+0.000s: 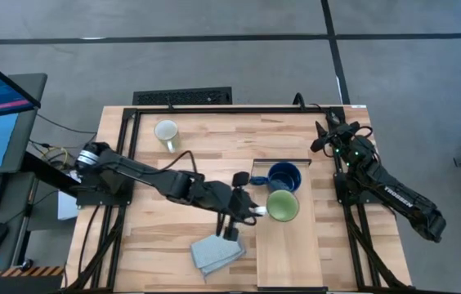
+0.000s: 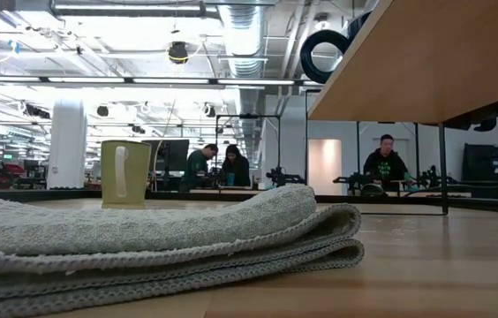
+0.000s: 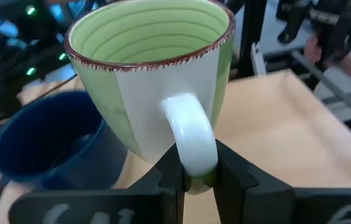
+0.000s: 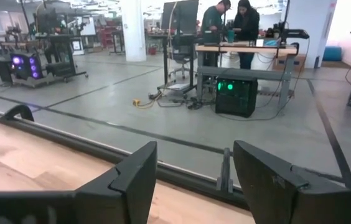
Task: Stack small to large cups/mugs on shelf
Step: Put the light green cup on the shelf
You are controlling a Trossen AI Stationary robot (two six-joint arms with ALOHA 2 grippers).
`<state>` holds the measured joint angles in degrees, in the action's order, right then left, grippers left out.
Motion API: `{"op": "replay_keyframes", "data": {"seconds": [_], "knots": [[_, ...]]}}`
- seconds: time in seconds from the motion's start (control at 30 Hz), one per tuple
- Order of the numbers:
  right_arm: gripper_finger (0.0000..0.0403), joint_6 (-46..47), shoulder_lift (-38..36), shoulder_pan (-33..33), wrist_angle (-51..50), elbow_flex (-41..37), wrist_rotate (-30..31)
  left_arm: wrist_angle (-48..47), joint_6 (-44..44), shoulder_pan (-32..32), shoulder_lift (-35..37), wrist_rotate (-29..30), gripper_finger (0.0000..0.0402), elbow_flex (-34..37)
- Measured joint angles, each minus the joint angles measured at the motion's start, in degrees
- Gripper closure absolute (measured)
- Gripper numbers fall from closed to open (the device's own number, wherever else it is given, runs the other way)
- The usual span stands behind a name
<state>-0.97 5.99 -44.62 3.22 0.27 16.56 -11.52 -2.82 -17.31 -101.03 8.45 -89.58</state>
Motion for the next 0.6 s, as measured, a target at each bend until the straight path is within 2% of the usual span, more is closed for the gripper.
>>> {"op": "replay_keyframes", "data": {"seconds": [0.33,0.6], "knots": [[0.0168,0.0,1.2,0.0,-0.1,0.0,0.0,4.5,-1.1,2.2,-2.8,-8.4,0.0363,0.0],[0.0168,0.0,1.5,0.0,-0.1,0.0,0.0,6.8,-2.0,2.8,-5.5,-10.5,0.0363,0.0]]}}
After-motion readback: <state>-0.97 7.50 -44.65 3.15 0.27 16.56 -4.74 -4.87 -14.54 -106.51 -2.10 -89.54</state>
